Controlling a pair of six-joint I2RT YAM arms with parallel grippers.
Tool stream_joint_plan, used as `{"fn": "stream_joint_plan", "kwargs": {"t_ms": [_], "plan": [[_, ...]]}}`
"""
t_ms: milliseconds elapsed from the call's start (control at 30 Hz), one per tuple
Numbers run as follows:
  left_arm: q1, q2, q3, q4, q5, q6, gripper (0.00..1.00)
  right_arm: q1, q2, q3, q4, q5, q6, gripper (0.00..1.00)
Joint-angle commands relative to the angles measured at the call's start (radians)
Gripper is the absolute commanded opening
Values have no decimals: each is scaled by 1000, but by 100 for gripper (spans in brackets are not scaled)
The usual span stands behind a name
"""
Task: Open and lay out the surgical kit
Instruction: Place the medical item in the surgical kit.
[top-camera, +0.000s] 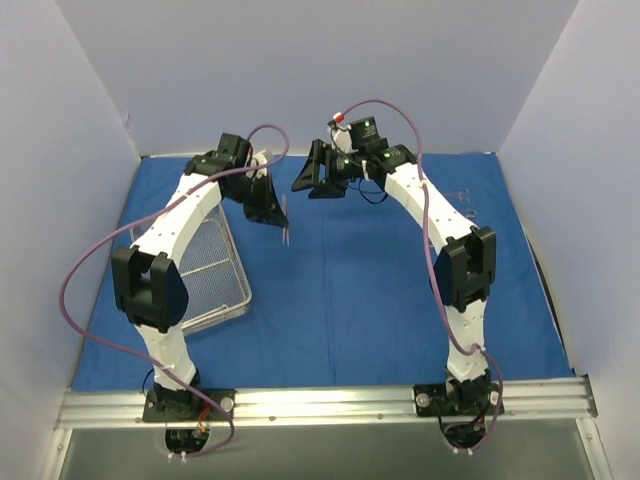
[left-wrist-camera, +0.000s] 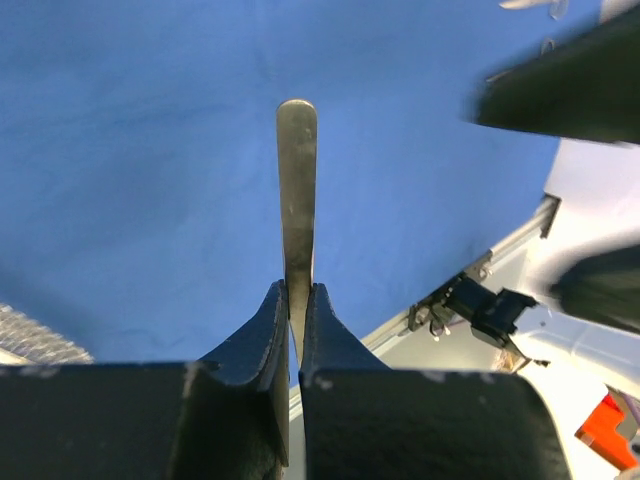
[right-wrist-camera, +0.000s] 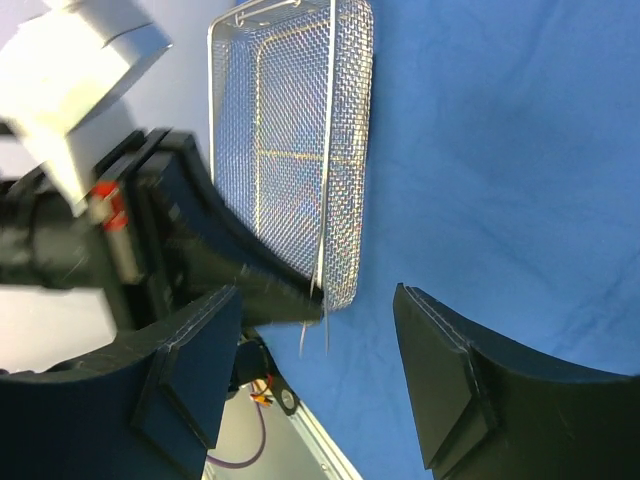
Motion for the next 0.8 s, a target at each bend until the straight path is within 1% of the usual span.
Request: {"fn": "stream_joint_plan", "kwargs": {"t_ms": [0,133,267,300,367,533,600,633,700,733,767], "plan": [[-21,-15,69,53,58,-23,2,3,-41,-35,51,-33,50,62],[-34,-12,69,69,79,-35,2,16,-30,-68,59,-34,57,57],[-50,-18,66,75,85,-36,2,33,-6,-64,62,-31,61,51],[-51,-19,63,75,87,-36,2,35,-4,-64,66,-27,62,49],[-54,-24,56,81,88,-36,2,38,2,-67,74,-30,65,40],[-56,-29,51,87,91,-35,2,44,11,-81,77,-45,71,39],[-57,-29,56,89,96,-35,2,46,16,-76,76,-50,71,36],[-59,-27,57,92,98,-36,2,46,19,-75,76,-53,74,30],[-59,-26,63,95,104,-38,2,47,22,-76,68,-53,79,22],[-59,-26,63,96,105,-39,2,47,23,-84,72,-57,90,10],[-60,-24,66,99,104,-39,2,49,23,-85,76,-60,94,5]]}}
